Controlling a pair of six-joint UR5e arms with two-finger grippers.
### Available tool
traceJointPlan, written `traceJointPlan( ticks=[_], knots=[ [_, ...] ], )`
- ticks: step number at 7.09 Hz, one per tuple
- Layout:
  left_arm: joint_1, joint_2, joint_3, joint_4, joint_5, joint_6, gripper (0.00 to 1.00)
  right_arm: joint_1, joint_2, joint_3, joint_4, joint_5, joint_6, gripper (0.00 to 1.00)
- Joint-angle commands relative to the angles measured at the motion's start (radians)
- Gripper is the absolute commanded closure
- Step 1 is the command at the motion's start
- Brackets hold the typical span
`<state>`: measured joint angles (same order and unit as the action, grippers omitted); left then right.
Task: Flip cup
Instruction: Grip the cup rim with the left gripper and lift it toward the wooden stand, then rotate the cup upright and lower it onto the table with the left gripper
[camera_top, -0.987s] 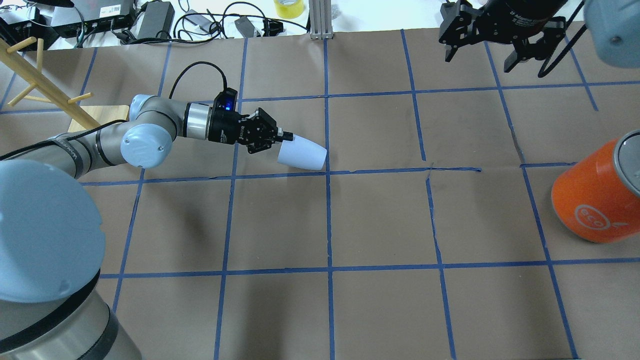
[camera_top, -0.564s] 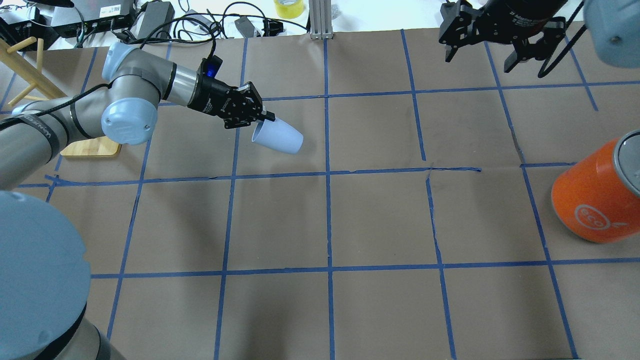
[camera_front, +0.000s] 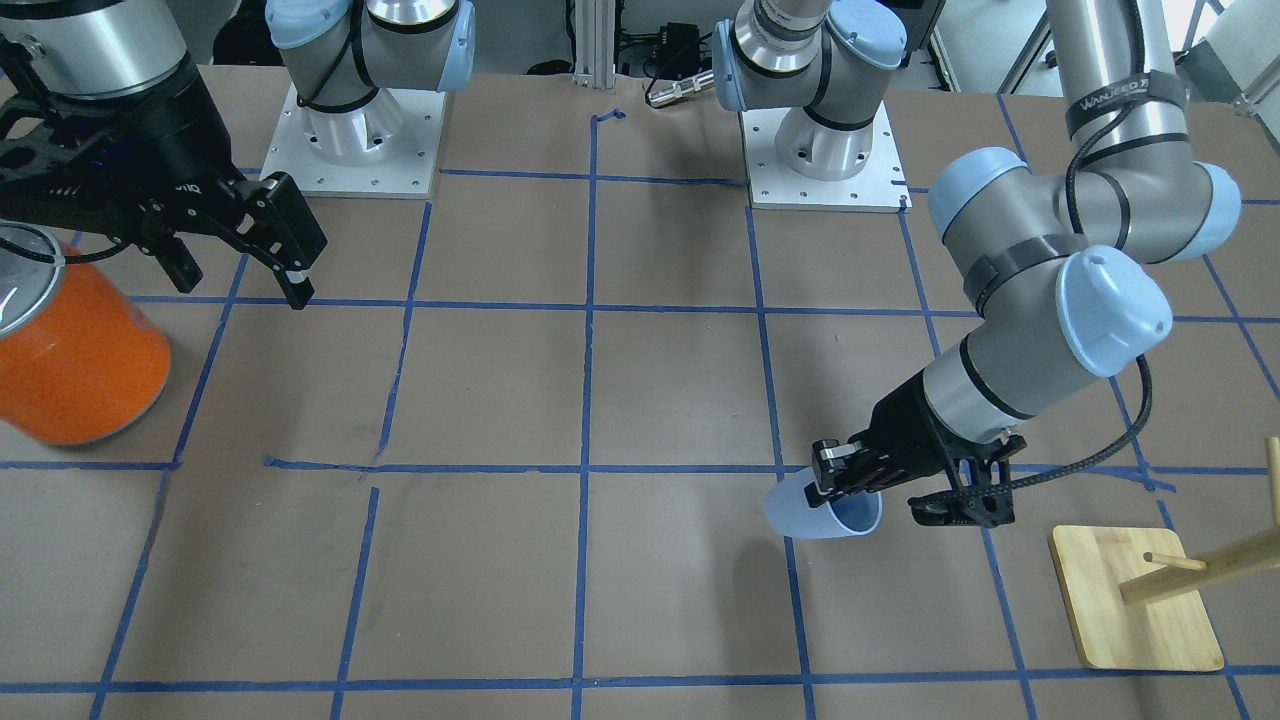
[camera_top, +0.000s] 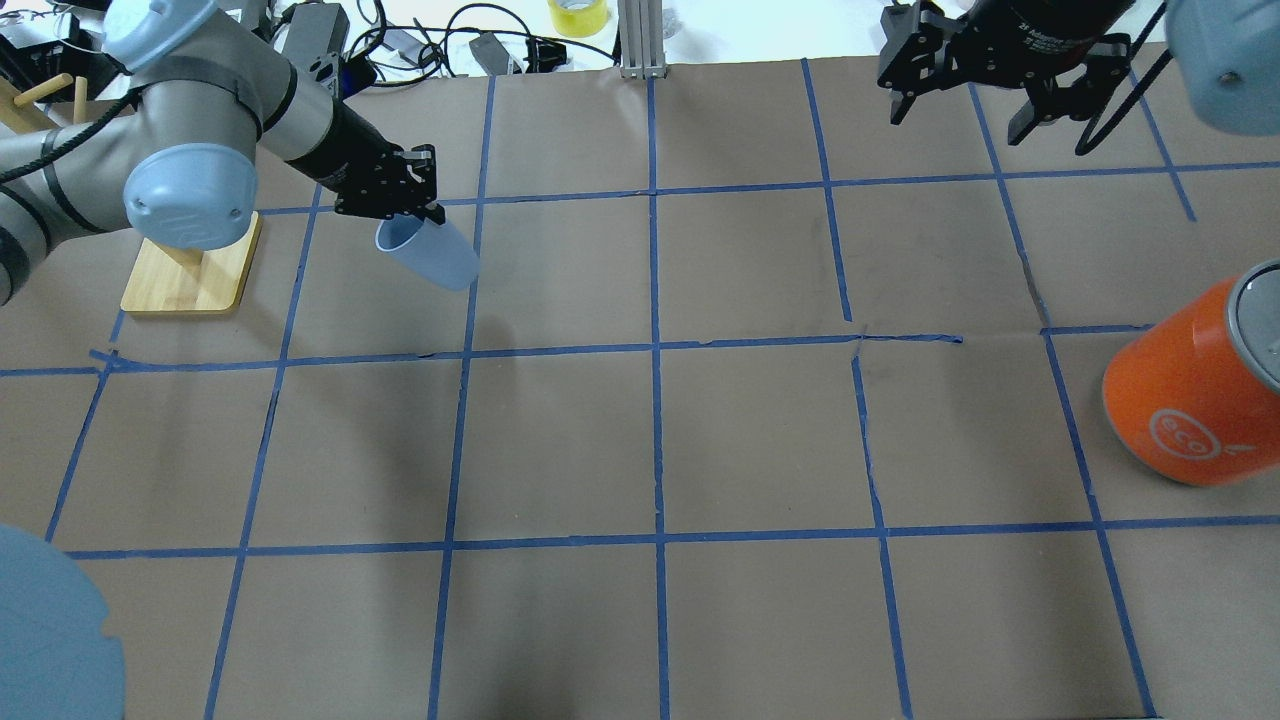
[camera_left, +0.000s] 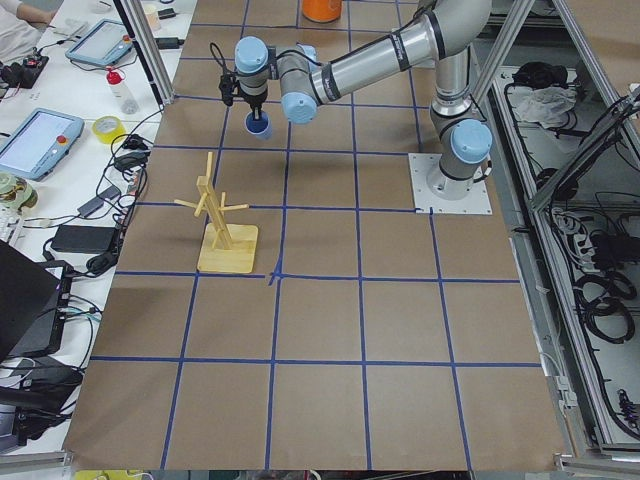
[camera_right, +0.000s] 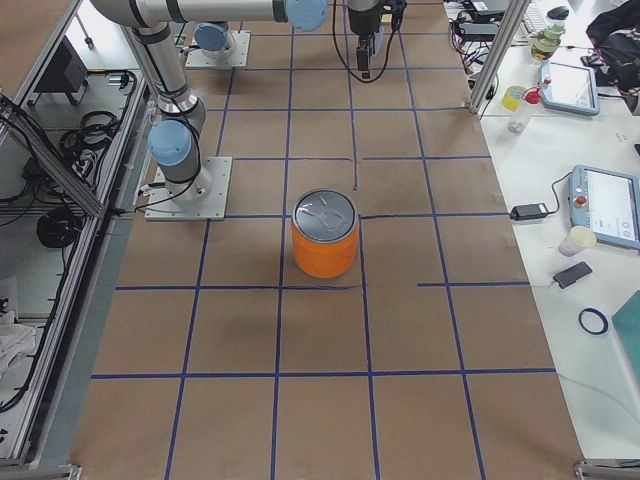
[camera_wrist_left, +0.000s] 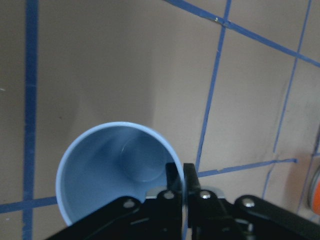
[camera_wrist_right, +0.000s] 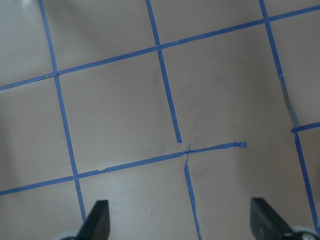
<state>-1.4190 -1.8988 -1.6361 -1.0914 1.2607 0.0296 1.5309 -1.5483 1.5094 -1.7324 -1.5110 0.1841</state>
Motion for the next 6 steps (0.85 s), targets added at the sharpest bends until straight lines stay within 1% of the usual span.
traceJointPlan(
  ticks=[1, 3, 4, 6],
  knots=[
    [0.028, -0.02, 0.037, 0.001, 0.127, 0.154, 1.0, 0.0, 0.001, 0.0, -0.001, 0.0, 0.0, 0.0],
    [0.049, -0.057, 0.084, 0.001, 0.209, 0.29, 1.0, 0.0, 0.001, 0.0, 0.001, 0.0, 0.001, 0.0],
    [0.069, -0.077, 0.084, -0.001, 0.215, 0.335, 1.0, 0.0, -0.001, 0.0, 0.001, 0.0, 0.001, 0.0],
    [0.069, -0.1, 0.081, 0.002, 0.217, 0.368, 1.0, 0.0, 0.002, 0.0, 0.001, 0.0, 0.0, 0.0]
  ],
)
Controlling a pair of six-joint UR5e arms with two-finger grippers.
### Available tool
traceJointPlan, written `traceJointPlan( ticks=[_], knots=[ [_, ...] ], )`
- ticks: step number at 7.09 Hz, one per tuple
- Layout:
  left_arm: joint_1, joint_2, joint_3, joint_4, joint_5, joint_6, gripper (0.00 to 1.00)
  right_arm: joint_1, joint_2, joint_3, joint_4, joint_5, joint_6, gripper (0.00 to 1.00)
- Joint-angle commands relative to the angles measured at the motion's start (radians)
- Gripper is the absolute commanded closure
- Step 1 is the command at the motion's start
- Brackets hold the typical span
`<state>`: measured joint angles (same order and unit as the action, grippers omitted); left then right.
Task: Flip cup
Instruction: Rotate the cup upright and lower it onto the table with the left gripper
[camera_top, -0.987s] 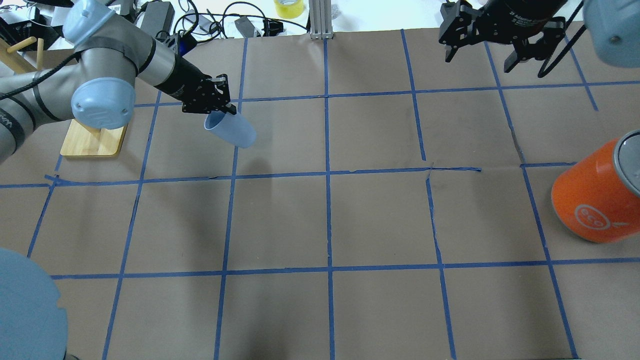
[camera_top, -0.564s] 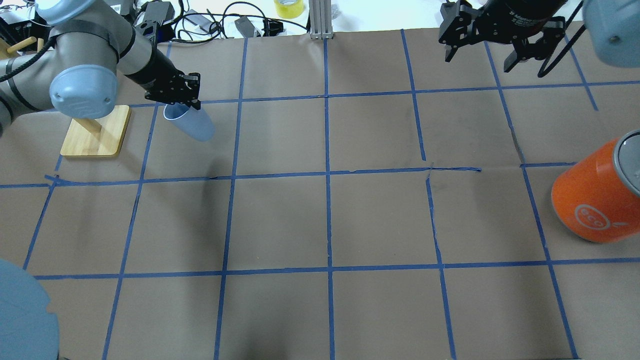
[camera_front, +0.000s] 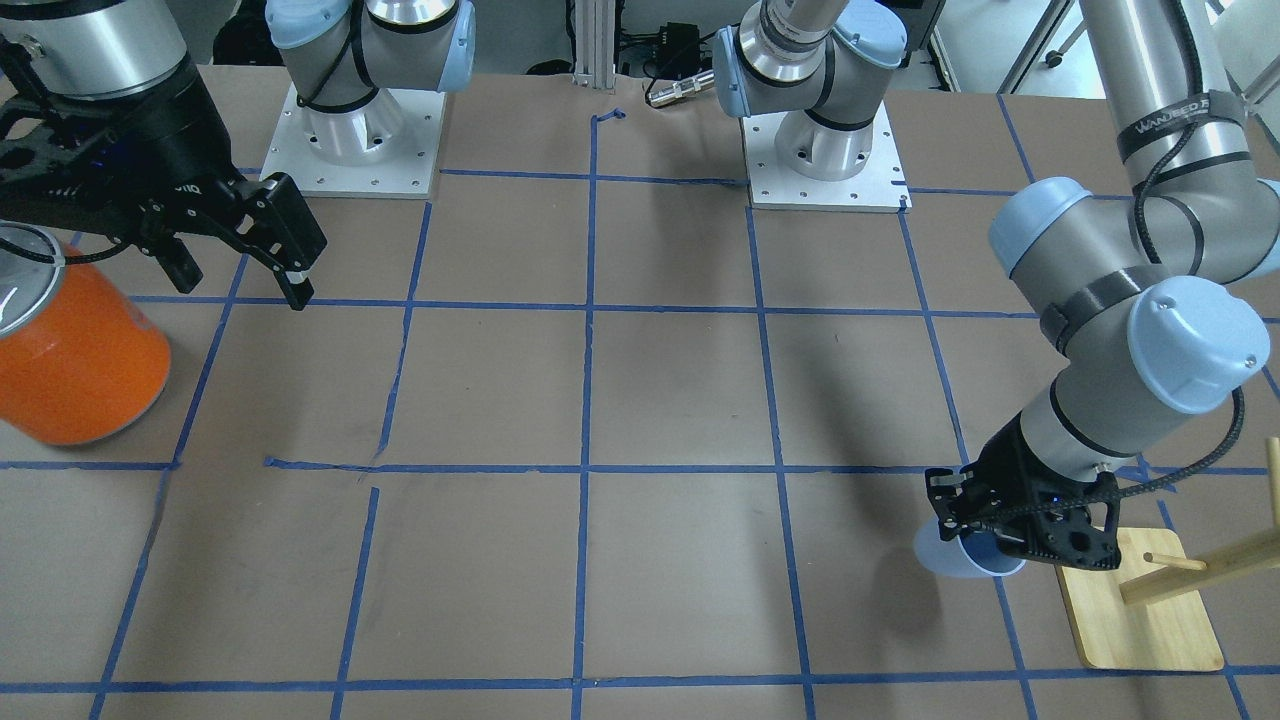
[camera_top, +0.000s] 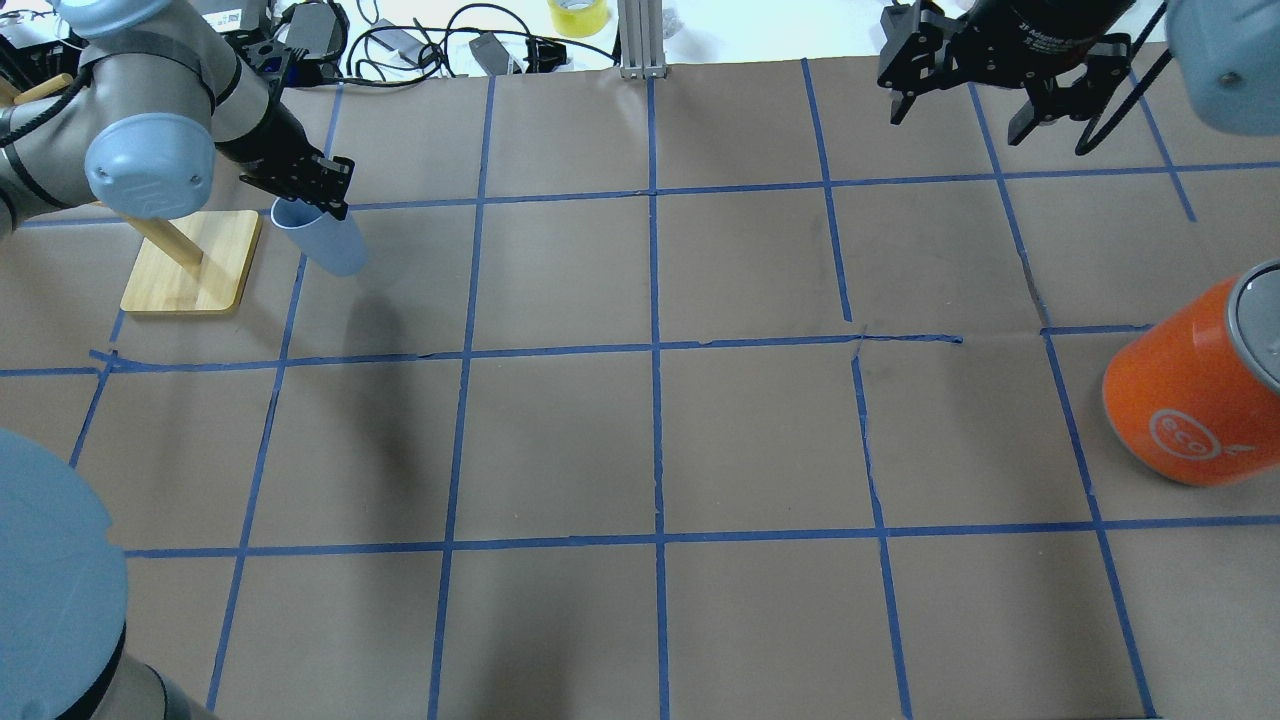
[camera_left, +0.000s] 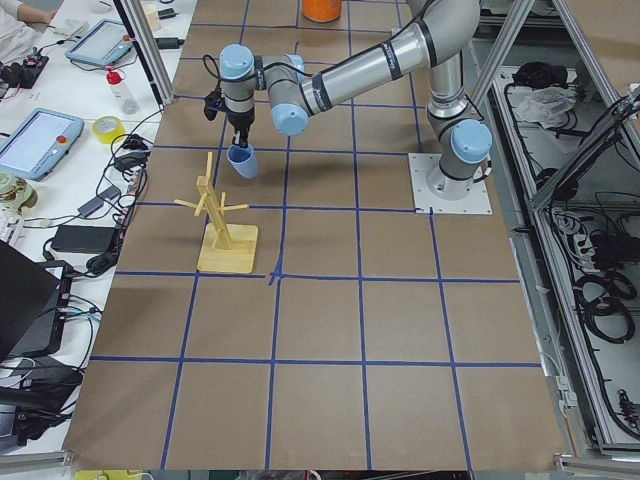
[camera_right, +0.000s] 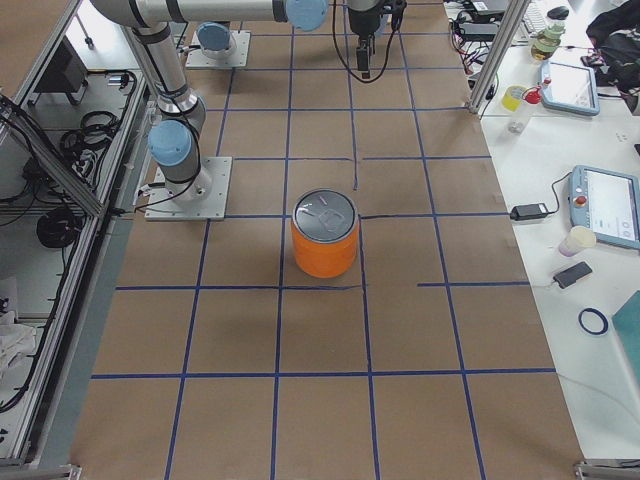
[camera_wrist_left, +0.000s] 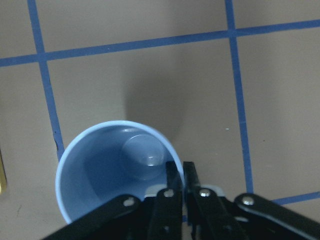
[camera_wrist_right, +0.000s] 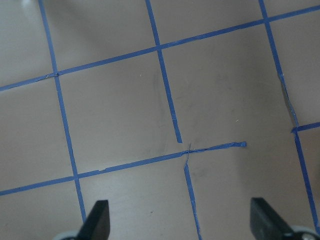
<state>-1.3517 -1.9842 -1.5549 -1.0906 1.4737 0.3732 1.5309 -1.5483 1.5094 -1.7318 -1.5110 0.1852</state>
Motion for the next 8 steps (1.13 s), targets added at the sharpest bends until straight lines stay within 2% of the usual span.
traceJointPlan(
  ticks=[1, 2, 6, 8],
  knots=[
    [0.002, -0.019, 0.002, 0.029, 0.005, 0.097, 1.0, 0.0, 0.005, 0.0, 0.0, -0.002, 0.0, 0.0],
    [0.002, -0.027, -0.007, 0.066, 0.017, 0.13, 1.0, 0.0, 0.002, 0.0, 0.0, -0.002, 0.002, 0.0],
    [0.0, -0.053, -0.019, 0.069, 0.013, 0.138, 1.0, 0.0, 0.004, 0.0, 0.0, 0.0, 0.002, 0.0],
    [-0.001, -0.055, -0.02, 0.07, 0.014, 0.122, 0.64, 0.0, 0.004, 0.0, 0.0, 0.002, 0.0, 0.0]
  ],
)
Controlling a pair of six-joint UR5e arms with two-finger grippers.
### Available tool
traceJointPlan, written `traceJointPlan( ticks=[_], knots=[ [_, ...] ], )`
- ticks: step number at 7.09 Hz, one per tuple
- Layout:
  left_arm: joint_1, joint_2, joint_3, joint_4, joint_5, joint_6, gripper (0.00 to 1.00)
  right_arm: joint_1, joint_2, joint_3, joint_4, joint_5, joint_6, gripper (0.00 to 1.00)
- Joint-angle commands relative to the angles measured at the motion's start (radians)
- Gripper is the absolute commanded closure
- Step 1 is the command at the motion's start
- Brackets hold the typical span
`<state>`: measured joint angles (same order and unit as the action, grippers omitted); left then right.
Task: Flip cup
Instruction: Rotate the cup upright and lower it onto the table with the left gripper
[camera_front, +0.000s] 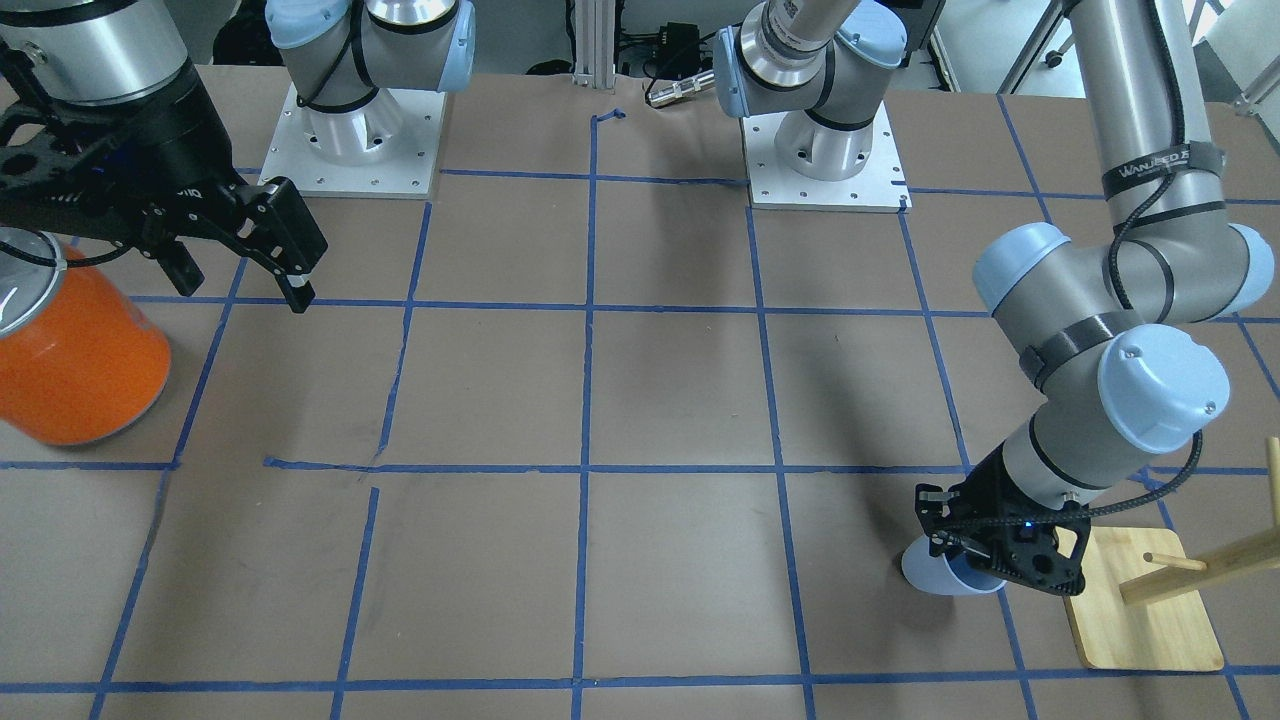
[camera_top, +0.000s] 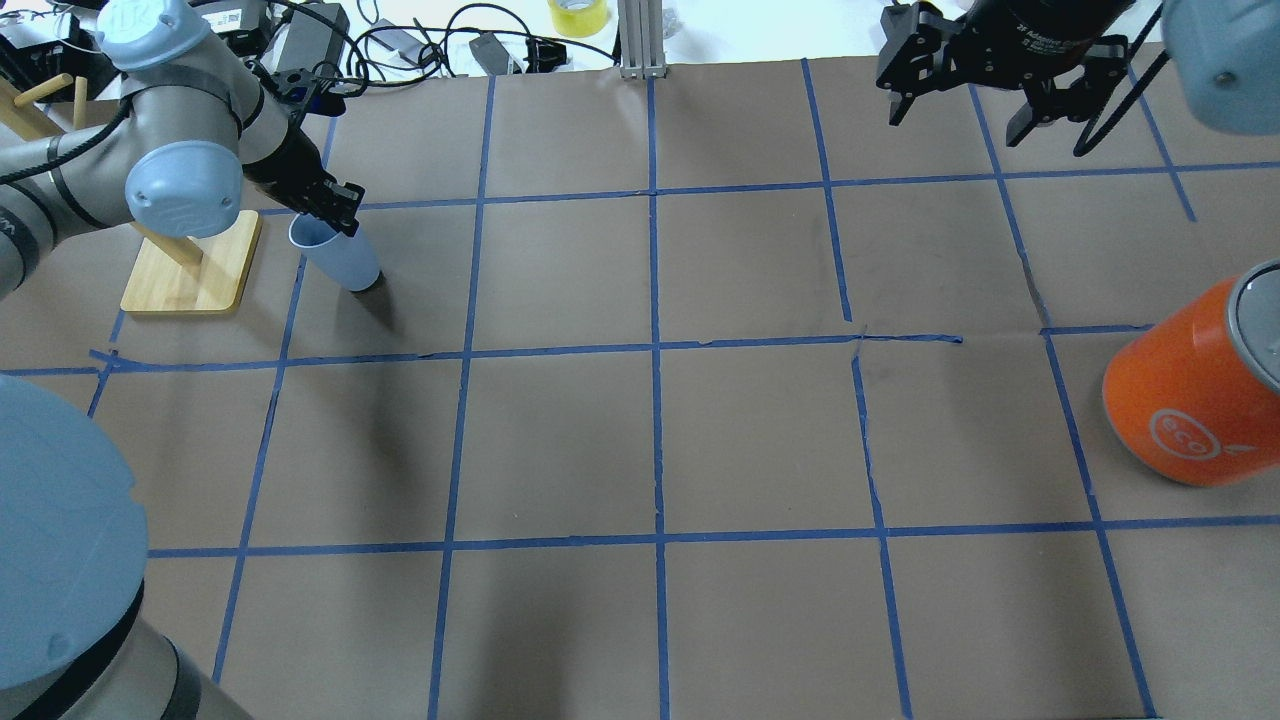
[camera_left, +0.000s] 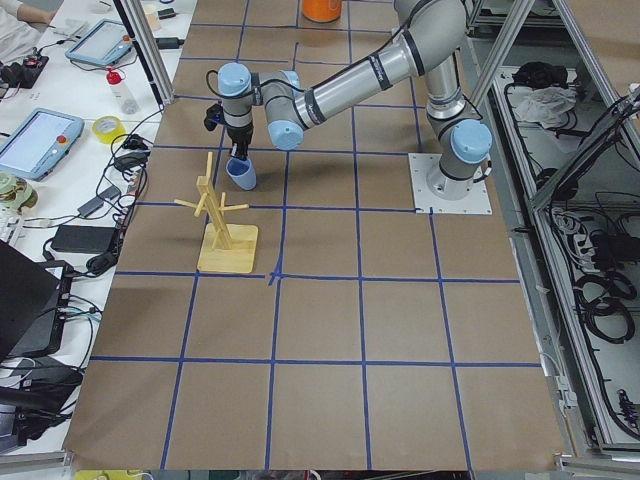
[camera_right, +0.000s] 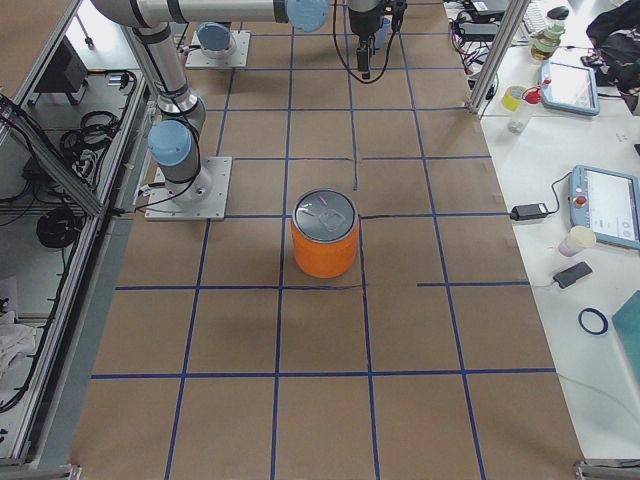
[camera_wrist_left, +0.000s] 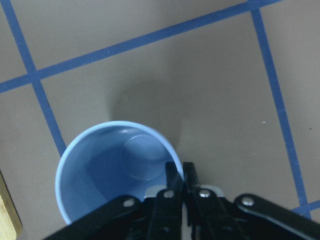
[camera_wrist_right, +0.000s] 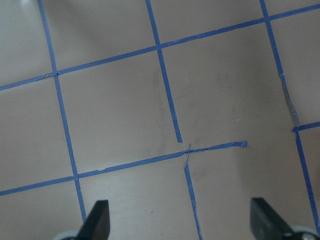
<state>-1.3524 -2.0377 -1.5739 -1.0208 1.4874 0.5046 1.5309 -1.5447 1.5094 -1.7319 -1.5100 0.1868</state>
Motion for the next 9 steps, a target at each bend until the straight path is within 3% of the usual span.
traceJointPlan(
  ticks=[1, 3, 7, 9],
  knots=[
    [-0.001, -0.001, -0.006, -0.001, -0.002, -0.029, 0.56, 0.0, 0.0, 0.0, 0.0, 0.001, -0.001, 0.0],
    [-0.001, 0.001, -0.017, 0.004, -0.01, -0.111, 0.22, 0.0, 0.0, 0.0, 0.0, -0.001, -0.001, 0.0],
    [-0.04, 0.071, -0.005, -0.036, -0.001, -0.193, 0.04, 0.0, -0.014, 0.0, 0.003, -0.018, -0.012, 0.0],
    [-0.07, 0.167, 0.0, -0.175, 0.007, -0.204, 0.0, 0.0, -0.021, 0.003, 0.035, -0.021, -0.013, 0.0]
  ],
)
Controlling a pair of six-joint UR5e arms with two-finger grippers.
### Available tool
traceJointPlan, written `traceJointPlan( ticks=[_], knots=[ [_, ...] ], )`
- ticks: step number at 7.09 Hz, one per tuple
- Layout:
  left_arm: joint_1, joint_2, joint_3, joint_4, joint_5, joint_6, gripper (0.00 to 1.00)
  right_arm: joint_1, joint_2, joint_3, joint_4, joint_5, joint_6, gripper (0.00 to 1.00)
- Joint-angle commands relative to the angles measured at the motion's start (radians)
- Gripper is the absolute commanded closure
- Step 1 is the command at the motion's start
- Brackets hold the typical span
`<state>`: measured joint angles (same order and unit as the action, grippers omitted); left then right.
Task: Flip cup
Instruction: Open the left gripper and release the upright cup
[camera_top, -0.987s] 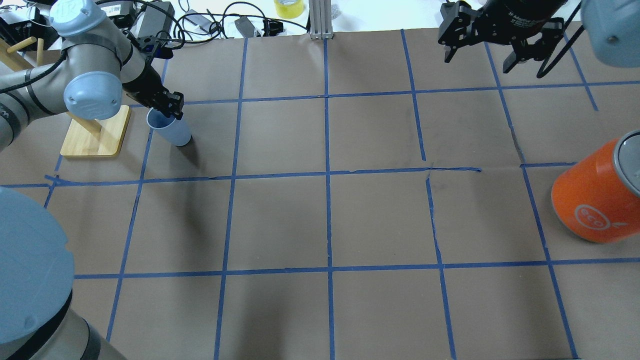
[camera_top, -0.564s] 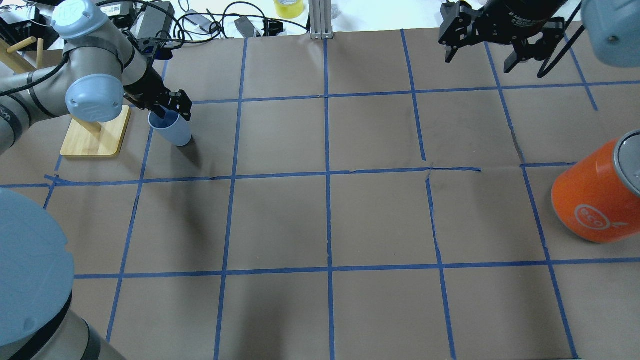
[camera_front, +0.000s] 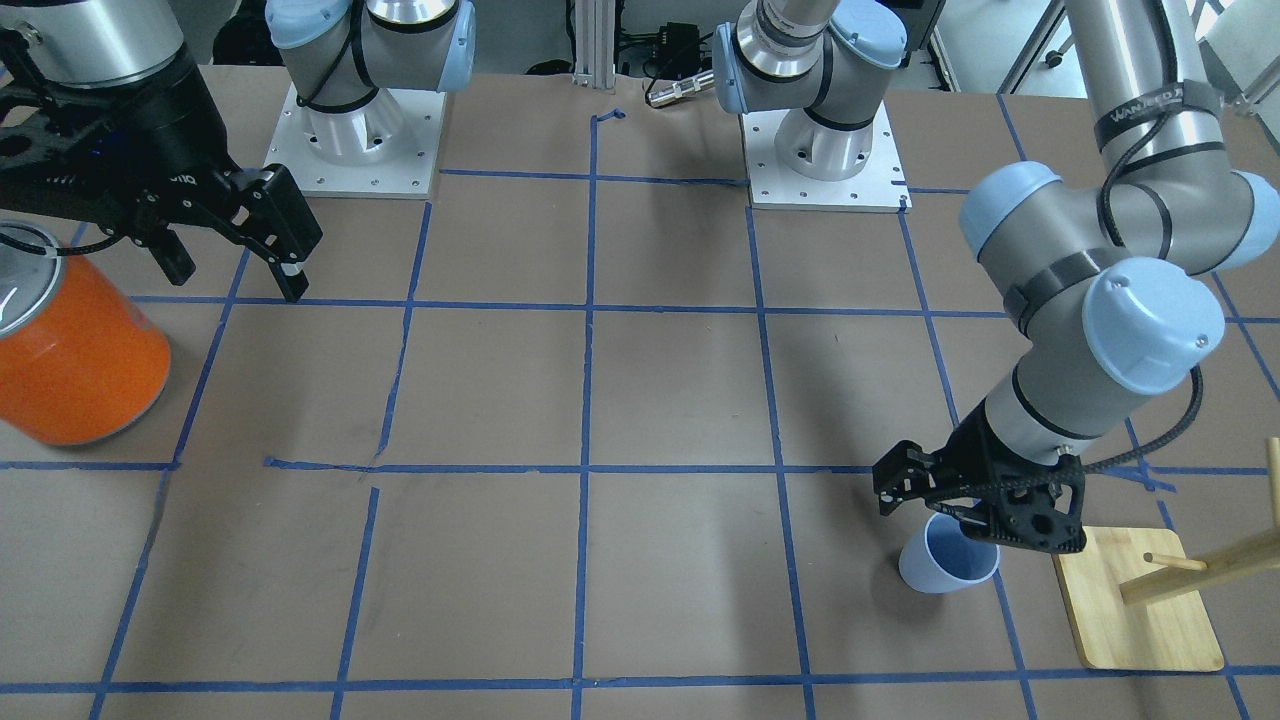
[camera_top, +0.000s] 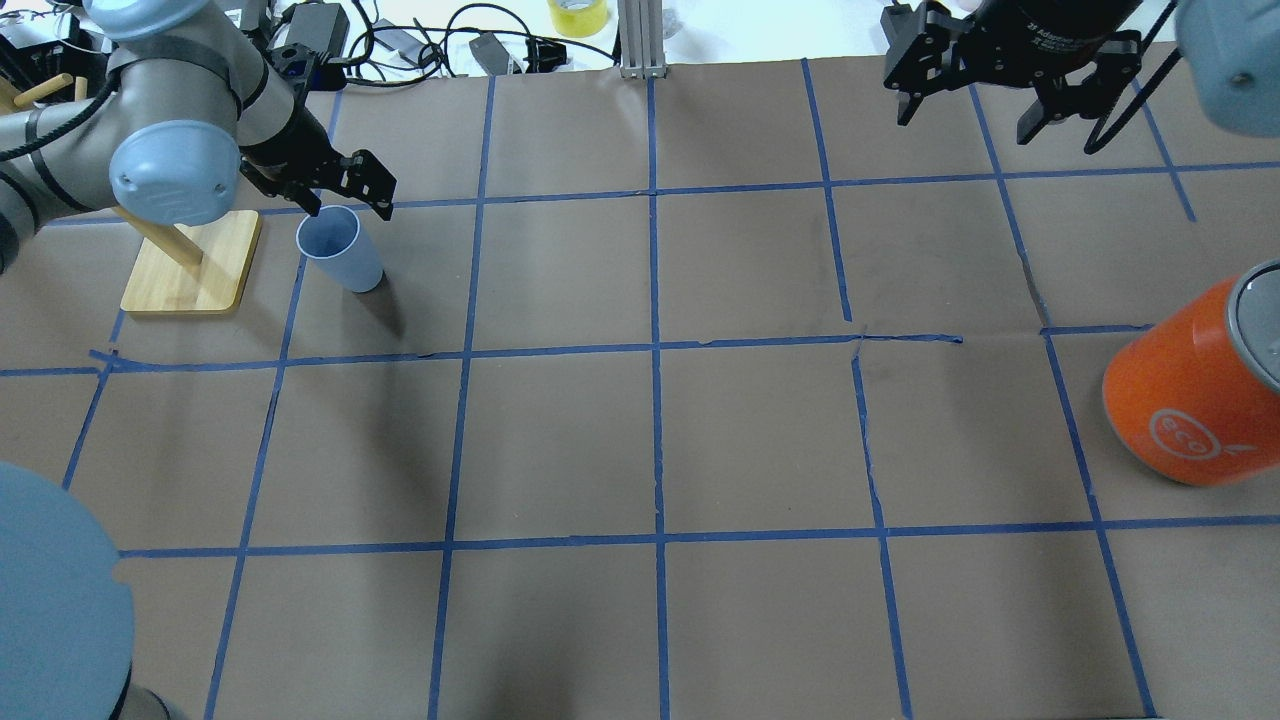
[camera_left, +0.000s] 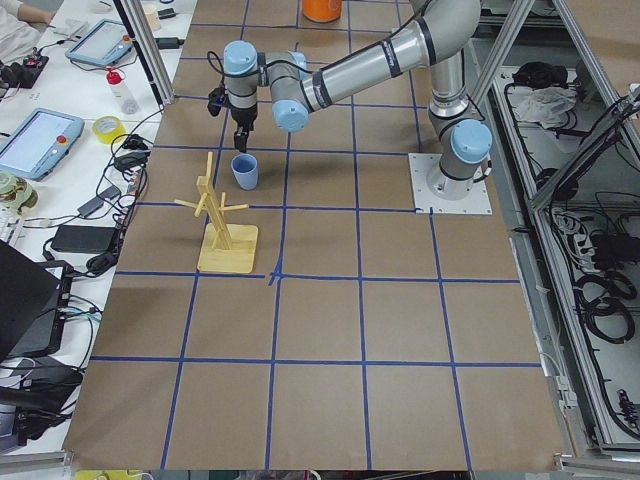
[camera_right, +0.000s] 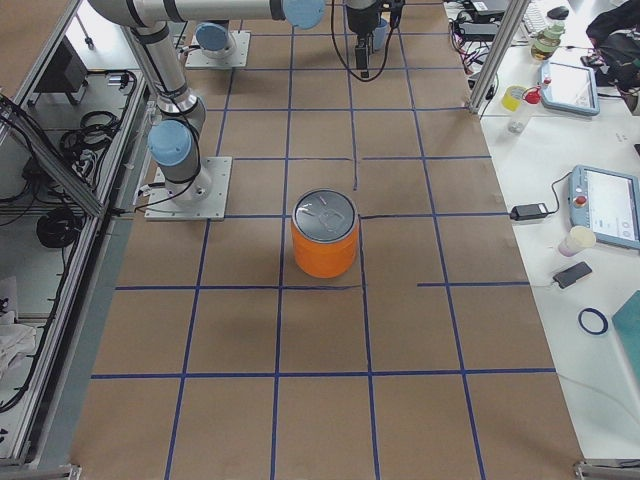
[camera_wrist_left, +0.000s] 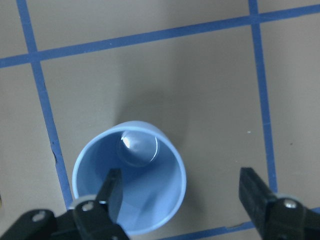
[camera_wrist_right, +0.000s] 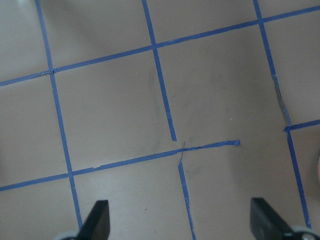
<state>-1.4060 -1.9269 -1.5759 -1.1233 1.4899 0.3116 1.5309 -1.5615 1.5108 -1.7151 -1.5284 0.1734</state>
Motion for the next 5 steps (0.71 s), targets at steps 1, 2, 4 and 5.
traceJointPlan(
  ticks=[1, 2, 4, 5],
  knots=[
    [-0.019, 0.118, 0.002, -0.161, 0.015, -0.052, 0.0, 0.0, -0.006, 0.0, 0.023, -0.001, 0.006, 0.0],
    [-0.03, 0.181, 0.002, -0.241, 0.026, -0.06, 0.0, 0.0, -0.006, 0.0, 0.029, 0.004, 0.006, 0.0],
    [-0.146, 0.277, 0.002, -0.344, 0.082, -0.177, 0.0, 0.0, -0.006, 0.0, 0.032, 0.007, 0.0, 0.0],
    [-0.187, 0.317, 0.004, -0.363, 0.082, -0.202, 0.0, 0.0, -0.005, 0.0, 0.032, 0.005, 0.0, 0.0]
  ],
)
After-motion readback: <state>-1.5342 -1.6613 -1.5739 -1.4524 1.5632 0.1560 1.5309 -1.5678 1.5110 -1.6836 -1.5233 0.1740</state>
